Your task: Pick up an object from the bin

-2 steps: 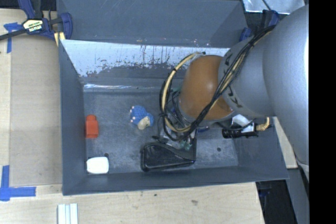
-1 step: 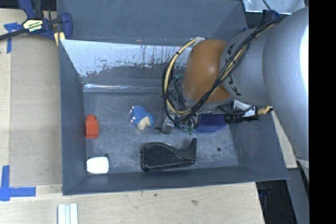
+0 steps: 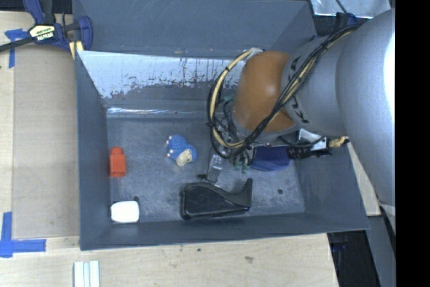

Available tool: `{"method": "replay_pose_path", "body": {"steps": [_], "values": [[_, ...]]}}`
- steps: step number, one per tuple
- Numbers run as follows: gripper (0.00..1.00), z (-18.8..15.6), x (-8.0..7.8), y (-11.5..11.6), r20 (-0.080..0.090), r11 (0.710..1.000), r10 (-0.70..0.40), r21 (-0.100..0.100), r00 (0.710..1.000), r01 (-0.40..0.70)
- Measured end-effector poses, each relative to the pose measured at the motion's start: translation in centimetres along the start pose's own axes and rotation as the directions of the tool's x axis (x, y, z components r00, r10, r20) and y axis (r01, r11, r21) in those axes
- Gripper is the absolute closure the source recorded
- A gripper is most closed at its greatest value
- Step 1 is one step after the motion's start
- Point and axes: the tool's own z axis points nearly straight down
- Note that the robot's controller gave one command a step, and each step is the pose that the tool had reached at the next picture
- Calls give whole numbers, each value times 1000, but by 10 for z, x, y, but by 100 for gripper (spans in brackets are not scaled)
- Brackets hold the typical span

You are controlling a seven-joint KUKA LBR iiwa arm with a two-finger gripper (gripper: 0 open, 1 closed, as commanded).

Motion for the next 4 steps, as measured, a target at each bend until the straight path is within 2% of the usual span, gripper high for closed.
{"method": "replay_pose_path", "body": {"steps": [1,2,3,4], "values": [[0,-5,14,96,-1,986,-168,-4,986,168],[0,-2,-18,31,-4,1000,-17,4,1000,17],[100,-3,-17,33,-4,1000,-22,2,1000,22],[100,-97,6,99,5,997,-73,-5,997,73]]}}
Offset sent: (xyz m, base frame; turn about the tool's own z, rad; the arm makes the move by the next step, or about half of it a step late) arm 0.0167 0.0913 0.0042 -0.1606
